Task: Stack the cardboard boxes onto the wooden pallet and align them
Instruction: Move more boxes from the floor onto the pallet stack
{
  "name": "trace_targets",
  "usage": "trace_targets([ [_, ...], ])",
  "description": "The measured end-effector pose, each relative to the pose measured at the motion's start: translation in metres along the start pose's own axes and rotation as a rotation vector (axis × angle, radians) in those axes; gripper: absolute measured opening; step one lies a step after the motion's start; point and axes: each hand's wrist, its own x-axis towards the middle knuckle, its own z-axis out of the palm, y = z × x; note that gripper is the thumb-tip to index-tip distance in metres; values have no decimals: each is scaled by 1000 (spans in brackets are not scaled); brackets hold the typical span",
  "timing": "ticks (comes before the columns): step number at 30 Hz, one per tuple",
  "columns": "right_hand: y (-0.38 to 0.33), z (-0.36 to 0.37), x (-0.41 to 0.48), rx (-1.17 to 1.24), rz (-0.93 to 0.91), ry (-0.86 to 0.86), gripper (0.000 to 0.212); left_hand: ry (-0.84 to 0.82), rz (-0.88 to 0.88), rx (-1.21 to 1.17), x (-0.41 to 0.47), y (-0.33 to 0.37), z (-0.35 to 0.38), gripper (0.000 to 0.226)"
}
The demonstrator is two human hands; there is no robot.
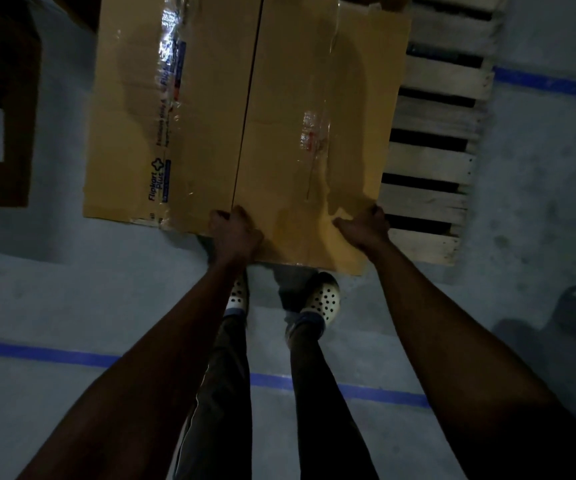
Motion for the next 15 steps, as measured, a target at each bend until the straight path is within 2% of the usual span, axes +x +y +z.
trace_targets([
  [3,-1,3,1,-60,25,-41,115,15,-27,24,6,6,1,55],
  [6,-3,3,6,6,66,-50,119,4,-33,46,17,9,-3,53],
  [9,-7,5,8,89,70,-46,123,-46,-41,-53,35,17,-10,58],
  [15,-33,-21,43,469,-64,181,130,-10,-137,-244,67,40,-17,55],
])
